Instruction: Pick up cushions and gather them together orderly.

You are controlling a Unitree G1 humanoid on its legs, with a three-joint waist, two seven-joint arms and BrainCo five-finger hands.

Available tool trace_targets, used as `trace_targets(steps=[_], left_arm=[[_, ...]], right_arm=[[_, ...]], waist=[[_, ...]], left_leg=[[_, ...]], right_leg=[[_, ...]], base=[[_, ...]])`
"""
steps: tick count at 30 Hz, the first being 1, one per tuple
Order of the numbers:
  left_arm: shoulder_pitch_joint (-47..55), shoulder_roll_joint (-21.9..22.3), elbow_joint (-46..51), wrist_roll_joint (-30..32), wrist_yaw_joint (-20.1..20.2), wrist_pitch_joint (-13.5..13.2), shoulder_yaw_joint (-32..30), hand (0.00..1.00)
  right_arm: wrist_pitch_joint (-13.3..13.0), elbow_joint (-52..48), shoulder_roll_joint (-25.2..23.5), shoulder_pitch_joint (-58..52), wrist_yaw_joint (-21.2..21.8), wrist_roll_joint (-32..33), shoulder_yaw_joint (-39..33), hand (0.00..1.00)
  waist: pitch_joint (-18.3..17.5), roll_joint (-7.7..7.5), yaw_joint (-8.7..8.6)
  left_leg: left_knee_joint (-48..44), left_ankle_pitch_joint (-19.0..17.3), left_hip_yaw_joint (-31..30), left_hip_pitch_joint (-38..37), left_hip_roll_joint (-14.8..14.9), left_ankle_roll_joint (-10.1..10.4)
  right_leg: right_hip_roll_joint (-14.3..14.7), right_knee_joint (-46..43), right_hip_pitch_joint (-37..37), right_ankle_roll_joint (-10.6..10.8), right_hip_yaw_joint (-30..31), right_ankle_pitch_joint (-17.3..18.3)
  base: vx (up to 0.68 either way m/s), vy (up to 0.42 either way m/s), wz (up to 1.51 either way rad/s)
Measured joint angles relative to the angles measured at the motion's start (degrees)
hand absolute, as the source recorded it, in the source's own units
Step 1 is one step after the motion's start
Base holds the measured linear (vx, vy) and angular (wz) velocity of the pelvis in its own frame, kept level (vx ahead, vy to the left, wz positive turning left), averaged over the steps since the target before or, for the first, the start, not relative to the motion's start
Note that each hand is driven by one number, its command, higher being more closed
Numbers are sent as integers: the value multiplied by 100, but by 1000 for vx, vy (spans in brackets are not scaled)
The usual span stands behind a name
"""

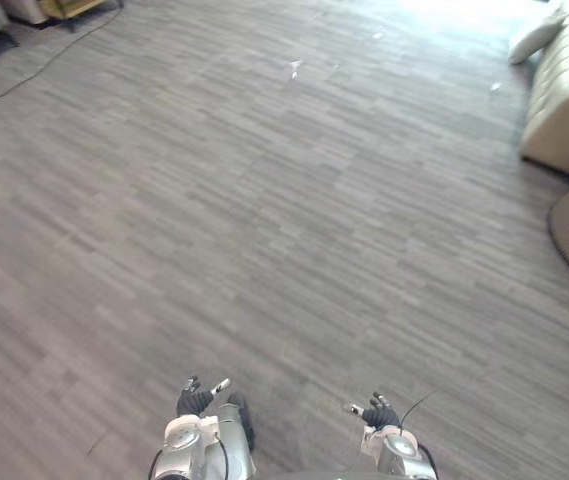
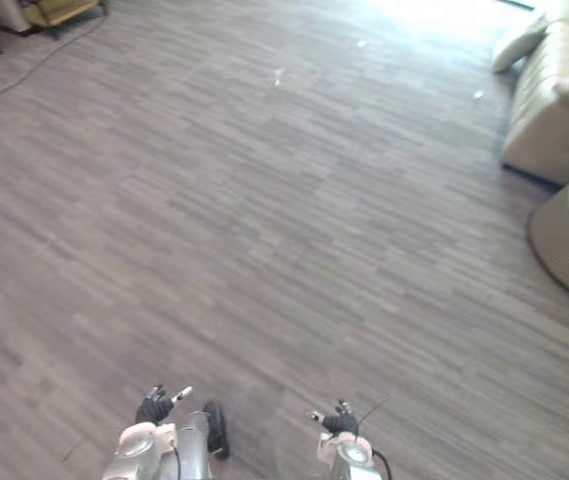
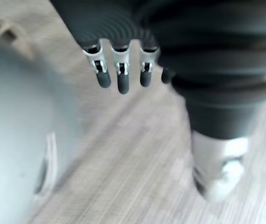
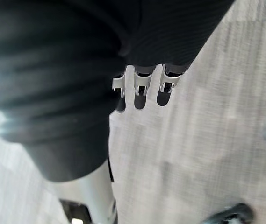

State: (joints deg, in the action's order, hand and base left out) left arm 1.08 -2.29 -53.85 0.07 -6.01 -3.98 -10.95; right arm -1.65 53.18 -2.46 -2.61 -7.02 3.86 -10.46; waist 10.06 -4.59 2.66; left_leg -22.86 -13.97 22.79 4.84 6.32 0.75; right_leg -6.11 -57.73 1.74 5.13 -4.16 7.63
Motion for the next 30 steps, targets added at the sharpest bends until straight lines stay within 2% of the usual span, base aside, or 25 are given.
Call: trace_targets(steps=[1,2,3,5,7,8,9,10,11,12,13,15,16,17,18,19,20,22,23,25,26,27,28,29,30], left_arm=[[-64,44,-166,25,5,58,170,0],[-135,127,-206,86,5,97,230,0],[-147,147,-216,98,5,102,269,0],[-279,164,-348,141,55,107,399,0],[-287,206,-362,195,83,108,419,0],[-275,236,-359,215,92,105,424,0],[-242,311,-387,219,101,110,411,0],[-231,369,-431,218,101,108,388,0],[-196,399,-434,220,109,107,387,0],[-171,463,-438,256,124,108,414,0],[-165,495,-436,330,124,108,378,0],[-147,532,-401,332,123,111,256,0],[-66,535,-301,331,129,111,72,0],[-25,520,-153,326,121,106,28,0],[-16,490,-62,322,123,96,-22,0],[-13,494,28,321,124,83,-84,0],[-10,502,95,316,124,64,-94,0],[5,505,213,314,122,37,-133,0],[25,511,282,309,117,11,-166,0],[24,527,307,306,113,-62,-238,0],[22,504,308,309,114,-65,-232,0],[22,486,305,307,113,-65,-232,0],[-18,315,294,318,113,-56,-232,0],[-50,253,216,319,113,-35,-196,0],[-47,219,155,320,110,-34,-152,0]], right_arm=[[-6,-138,5,0,20,-50,-4,0],[-23,-283,35,-24,32,-56,-26,0],[-50,-320,34,-14,36,-56,-44,0],[-118,-498,60,33,36,-73,-89,0],[-110,-508,103,38,41,-68,-141,0],[-99,-499,126,23,41,-71,-174,0],[-57,-476,166,-26,50,-71,-219,0],[-37,-454,277,22,68,-96,-231,0],[-29,-458,316,36,79,-132,-231,0],[-15,-499,371,38,92,-163,-244,0],[13,-508,382,65,129,-165,-264,0],[48,-495,378,77,134,-163,-239,0],[77,-466,341,92,127,-160,-63,0],[77,-457,313,84,128,-156,37,0],[78,-446,250,109,121,-146,105,0],[85,-420,227,83,118,-144,203,0],[96,-359,226,71,118,-136,220,0],[120,-277,225,98,97,-134,229,0],[138,-276,225,98,77,-136,248,0],[114,-213,236,168,64,-138,181,0],[104,-160,242,150,44,-143,168,0],[104,-110,239,148,27,-147,168,0],[119,-48,81,145,18,-152,169,0],[108,-38,13,85,14,-165,159,0],[117,-20,-5,32,15,-167,163,0]], waist=[[17,38,-99],[81,149,-177],[104,202,-206],[148,274,-340],[162,285,-381],[157,277,-396],[138,244,-431],[124,424,-393],[80,510,-401],[48,626,-476],[84,692,-551],[115,770,-551],[182,759,-500],[195,724,-448],[210,633,-403],[206,550,-359],[163,549,-290],[168,568,-244],[172,577,-228],[173,577,-138],[156,551,-75],[116,493,-32],[-27,236,-12],[-81,128,-58],[-96,71,-32]], left_leg=[[266,-50,41,-416,-77,-76],[602,-88,34,-839,-54,-58],[749,-93,27,-1005,-40,-50],[1231,-91,23,-1648,30,-48],[1430,-95,40,-2054,73,-43],[1602,-152,98,-2385,70,54],[1777,-247,155,-2841,34,214],[1798,-210,211,-3014,150,269],[1740,-116,266,-3026,226,430],[1252,146,202,-2929,392,760],[81,394,-30,-2513,708,922],[-1972,942,-581,-1689,1136,1002],[-3955,962,-782,-925,1449,957],[-4421,897,-738,-691,1510,968],[-4649,774,-621,-416,1515,844],[-4536,609,-514,56,1523,593],[-4120,479,-397,510,1555,393],[-3230,327,-279,986,1436,207],[-2289,306,-312,1239,1207,224],[-293,511,-472,1314,706,398],[237,1053,-634,1290,500,295],[235,1344,-674,1239,445,261],[169,1254,-569,1188,282,101],[3,1100,-452,1167,290,22],[-115,953,-377,1092,297,21]], right_leg=[[-158,-537,568,-142,-270,229],[-180,-518,1046,-369,-626,448],[-183,-385,1241,-413,-791,535],[-199,870,1946,-442,-1339,679],[-210,2133,2072,-449,-1590,499],[-214,3222,2040,-417,-1720,62],[-258,3490,2002,-847,-1746,-823],[-203,3036,2083,-1035,-1748,-478],[-193,2792,2152,-1011,-1750,-243],[-182,2302,2207,-1086,-1727,277],[-65,2203,2029,-1143,-1706,522],[222,2449,1602,-1165,-1680,664],[621,2958,859,-1225,-1502,726],[714,3146,546,-1269,-1408,754],[772,3342,188,-1325,-1257,808],[841,3676,-215,-1307,-1085,844],[901,3980,-507,-1261,-926,856],[920,4281,-869,-1189,-728,898],[907,4494,-1141,-1113,-572,935],[848,4769,-1503,-910,-240,1052],[796,4892,-1686,-753,-37,1155],[756,4919,-1736,-695,112,1187],[515,4867,-1759,-591,324,1168],[379,4558,-1603,-444,379,1076],[329,4038,-1407,-311,494,987]], base=[[652,133,11],[730,115,-1],[598,69,7],[669,-13,35],[653,-160,41],[860,-242,55],[755,-203,27],[597,-153,-3],[535,-170,-24],[640,-264,-11],[746,-355,-7],[591,-267,-40],[560,-156,-85],[557,-133,-101],[541,-94,-81],[584,-58,-82],[565,-28,-68],[420,48,-52],[529,125,-68],[678,226,-88],[594,254,-92],[630,278,-99],[668,272,-65],[665,270,-56],[755,330,-51]])
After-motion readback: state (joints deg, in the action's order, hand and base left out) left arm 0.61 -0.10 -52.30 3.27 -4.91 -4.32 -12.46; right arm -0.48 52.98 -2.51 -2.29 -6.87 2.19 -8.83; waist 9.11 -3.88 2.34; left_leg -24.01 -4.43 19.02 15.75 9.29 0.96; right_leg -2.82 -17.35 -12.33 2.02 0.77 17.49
